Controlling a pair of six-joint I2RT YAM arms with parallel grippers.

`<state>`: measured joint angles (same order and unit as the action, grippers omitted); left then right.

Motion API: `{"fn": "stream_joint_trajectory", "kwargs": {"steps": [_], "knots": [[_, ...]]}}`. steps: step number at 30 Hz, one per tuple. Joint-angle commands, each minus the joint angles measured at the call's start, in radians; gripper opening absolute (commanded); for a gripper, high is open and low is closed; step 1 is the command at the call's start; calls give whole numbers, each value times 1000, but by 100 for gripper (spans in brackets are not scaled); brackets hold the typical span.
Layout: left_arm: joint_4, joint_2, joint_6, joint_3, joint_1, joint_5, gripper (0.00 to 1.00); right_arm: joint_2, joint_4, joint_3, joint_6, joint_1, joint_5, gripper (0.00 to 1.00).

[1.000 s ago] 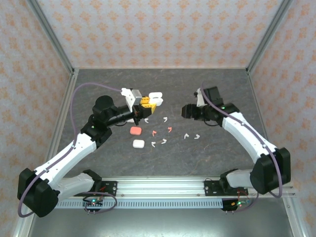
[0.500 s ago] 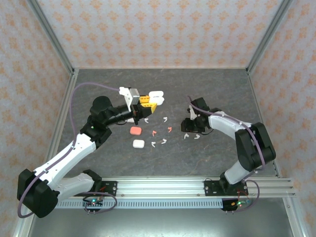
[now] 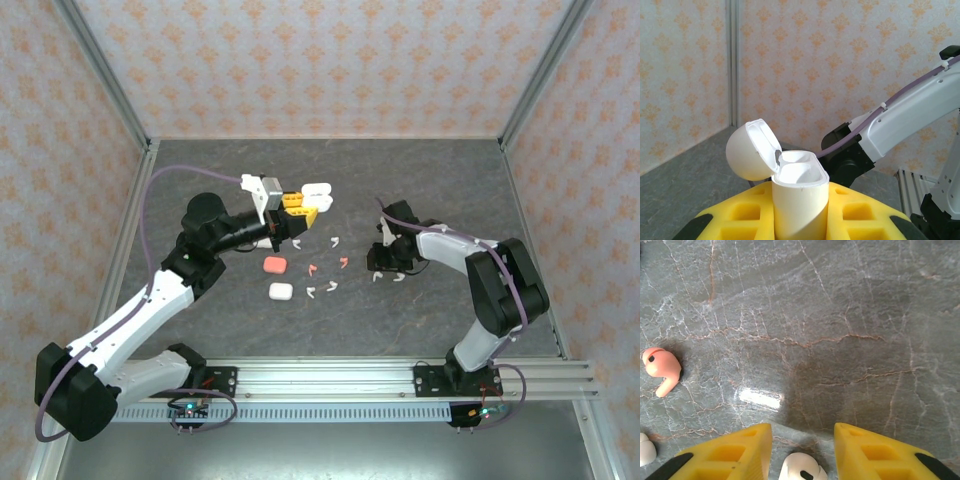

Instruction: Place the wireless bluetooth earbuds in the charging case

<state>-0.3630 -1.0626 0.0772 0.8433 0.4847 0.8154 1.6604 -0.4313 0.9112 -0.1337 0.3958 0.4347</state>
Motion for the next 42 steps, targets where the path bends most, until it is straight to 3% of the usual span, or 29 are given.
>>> {"fn": "stream_joint_trajectory", "kwargs": {"steps": [1, 15, 25, 42], "knots": [[2, 8, -24, 39, 6, 21, 0, -8, -67, -6, -8, 29, 19, 35], [24, 7, -31, 41, 6, 14, 0, -42, -81, -51, -32, 39, 6, 29], [54, 16, -45, 45, 5, -2, 0, -76, -81, -52, -36, 40, -6, 18], [-61, -99, 37, 20, 19, -42, 0, -587, 97, 123, 11, 57, -23, 18]]}}
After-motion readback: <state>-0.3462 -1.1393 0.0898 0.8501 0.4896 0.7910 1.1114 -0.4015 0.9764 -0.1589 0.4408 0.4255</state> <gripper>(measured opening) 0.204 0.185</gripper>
